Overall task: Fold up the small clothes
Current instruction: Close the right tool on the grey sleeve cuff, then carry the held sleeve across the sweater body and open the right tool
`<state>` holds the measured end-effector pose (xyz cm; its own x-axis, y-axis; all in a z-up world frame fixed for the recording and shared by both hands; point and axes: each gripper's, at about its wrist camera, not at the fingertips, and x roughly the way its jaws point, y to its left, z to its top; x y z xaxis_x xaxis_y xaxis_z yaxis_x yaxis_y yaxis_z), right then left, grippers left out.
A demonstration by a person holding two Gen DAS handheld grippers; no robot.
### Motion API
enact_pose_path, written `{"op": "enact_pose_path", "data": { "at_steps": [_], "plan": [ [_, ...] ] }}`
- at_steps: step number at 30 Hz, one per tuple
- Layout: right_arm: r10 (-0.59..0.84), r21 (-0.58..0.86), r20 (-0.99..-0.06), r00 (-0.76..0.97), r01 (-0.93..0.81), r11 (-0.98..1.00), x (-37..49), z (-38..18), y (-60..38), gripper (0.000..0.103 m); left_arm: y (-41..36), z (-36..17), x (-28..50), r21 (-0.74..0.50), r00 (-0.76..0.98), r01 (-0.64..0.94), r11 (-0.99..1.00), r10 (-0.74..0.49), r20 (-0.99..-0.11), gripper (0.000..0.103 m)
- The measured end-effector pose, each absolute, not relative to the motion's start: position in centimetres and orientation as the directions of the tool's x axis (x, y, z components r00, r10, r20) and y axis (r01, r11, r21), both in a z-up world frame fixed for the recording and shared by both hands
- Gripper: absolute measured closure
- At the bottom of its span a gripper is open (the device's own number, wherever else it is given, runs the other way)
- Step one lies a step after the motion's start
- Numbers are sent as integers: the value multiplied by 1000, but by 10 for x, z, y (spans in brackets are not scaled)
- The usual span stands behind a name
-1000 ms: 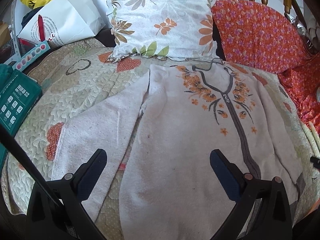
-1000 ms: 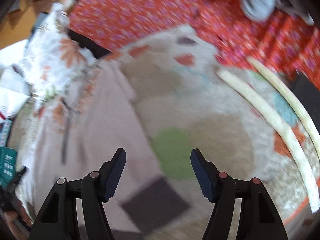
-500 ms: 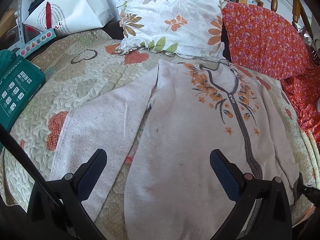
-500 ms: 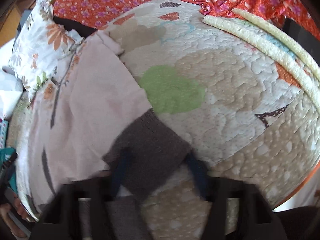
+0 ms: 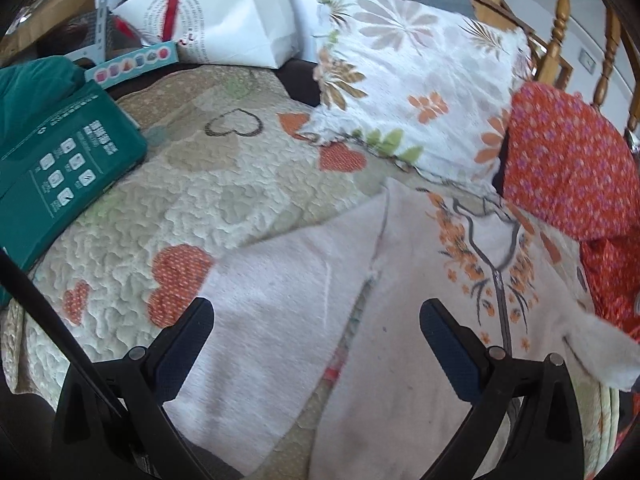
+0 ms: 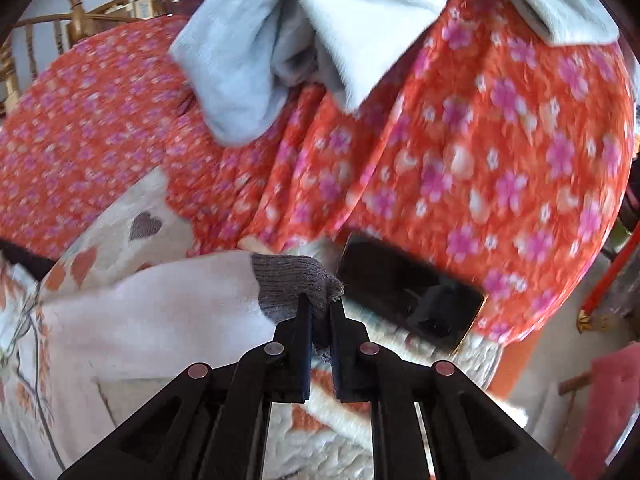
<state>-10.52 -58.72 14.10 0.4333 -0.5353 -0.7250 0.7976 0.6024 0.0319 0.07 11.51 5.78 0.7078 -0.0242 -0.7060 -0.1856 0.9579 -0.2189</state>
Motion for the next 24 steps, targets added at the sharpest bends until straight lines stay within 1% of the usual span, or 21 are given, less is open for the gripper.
{"op": "enact_pose_path", "data": {
  "at_steps": [3, 5, 8, 11, 14, 17, 20, 24],
  "plan": [
    [-460, 49, -737, 495, 718, 694, -77, 147, -548, 95, 129, 65, 3, -222, 719, -201, 954, -10, -695, 0],
    [-357, 98, -756, 548, 635, 766, -54, 146, -513, 95, 136, 71, 2, -224, 728, -209, 952, -2, -685, 0],
    [-184, 156, -777, 602, 467, 870, -6, 139, -435, 95, 145, 81, 1, -226, 746, -220, 949, 14, -666, 0],
    [-25, 196, -792, 610, 292, 936, 44, 125, -345, 95, 156, 90, -1, -232, 764, -228, 945, 26, -645, 0],
    [116, 223, -810, 575, 119, 968, 93, 104, -244, 95, 170, 95, -3, -234, 774, -249, 940, 48, -631, 0],
    [194, 233, -833, 518, 11, 972, 120, 76, -170, 95, 191, 96, -2, -252, 772, -288, 924, 68, -632, 0],
    [208, 203, -864, 459, -60, 977, 141, 42, -105, 95, 217, 91, -1, -303, 761, -338, 891, 70, -645, 0],
    [218, 205, -886, 408, -76, 976, 166, 10, -76, 95, 235, 86, -1, -338, 756, -375, 863, 73, -651, 0]
  ]
}}
